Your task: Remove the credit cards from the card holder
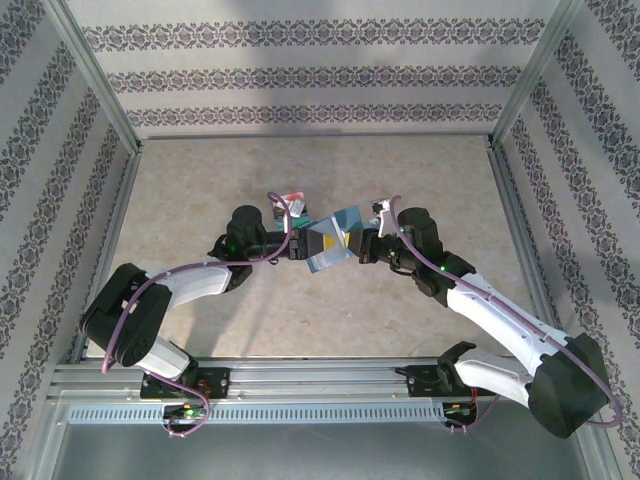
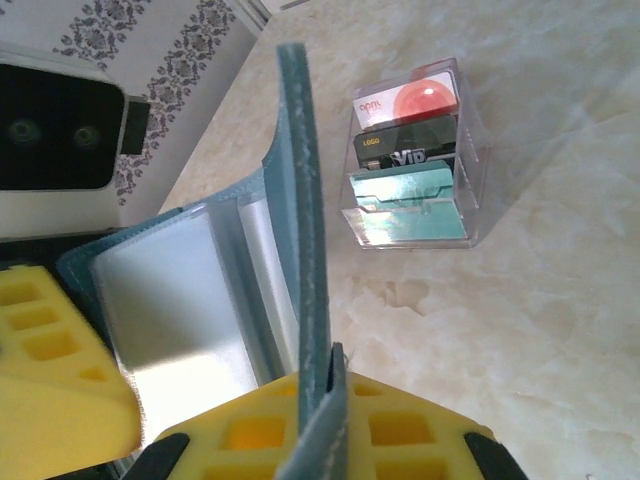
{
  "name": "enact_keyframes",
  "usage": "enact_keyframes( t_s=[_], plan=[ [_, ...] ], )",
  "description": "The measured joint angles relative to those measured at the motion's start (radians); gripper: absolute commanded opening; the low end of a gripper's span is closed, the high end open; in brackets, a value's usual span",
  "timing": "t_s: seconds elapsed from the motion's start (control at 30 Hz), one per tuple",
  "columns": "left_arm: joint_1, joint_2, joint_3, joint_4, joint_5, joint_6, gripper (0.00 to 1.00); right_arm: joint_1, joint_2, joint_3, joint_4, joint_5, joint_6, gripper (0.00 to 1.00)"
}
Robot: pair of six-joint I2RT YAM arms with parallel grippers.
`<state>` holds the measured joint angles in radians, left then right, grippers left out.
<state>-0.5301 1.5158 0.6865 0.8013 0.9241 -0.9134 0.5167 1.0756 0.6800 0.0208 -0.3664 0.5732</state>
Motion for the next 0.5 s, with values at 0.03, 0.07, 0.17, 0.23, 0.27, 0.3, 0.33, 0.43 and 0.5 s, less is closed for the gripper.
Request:
enact_keyframes(
  t_s=[0.03,0.07,0.17,0.23,0.27,0.3,0.33,0.43,0.5],
  plan=[
    [0.000,0.000,-0.004,0.007,0.001,-0.006,0.49,-0.008,0.000,-0.007,0.004,0.004,0.008,0.00],
    [0.000,0.000,-0.006,0.011,0.002,-0.009,0.50,-0.014,0.000,-0.014,0.008,0.008,0.018,0.00],
    [0.000,0.000,-0.013,0.021,0.009,-0.016,0.51,-0.024,0.000,-0.035,0.017,0.019,0.044,0.00],
    [0.000,0.000,-0.015,0.025,0.014,-0.019,0.51,-0.024,0.000,-0.040,0.019,0.023,0.058,0.00],
    [0.000,0.000,-0.015,0.026,0.015,-0.019,0.49,-0.024,0.000,-0.042,0.022,0.026,0.061,0.00],
    [0.000,0.000,-0.016,0.027,0.015,-0.019,0.48,-0.024,0.000,-0.042,0.024,0.026,0.068,0.00],
    [0.000,0.000,-0.016,0.027,0.015,-0.019,0.47,-0.024,0.000,-0.042,0.027,0.026,0.075,0.00],
    [0.000,0.001,-0.016,0.028,0.015,-0.018,0.38,-0.024,0.000,-0.042,0.040,0.023,0.087,0.00],
    [0.000,0.004,-0.016,0.031,0.015,-0.016,0.32,-0.024,0.000,-0.042,0.048,0.016,0.095,0.00]
  ],
)
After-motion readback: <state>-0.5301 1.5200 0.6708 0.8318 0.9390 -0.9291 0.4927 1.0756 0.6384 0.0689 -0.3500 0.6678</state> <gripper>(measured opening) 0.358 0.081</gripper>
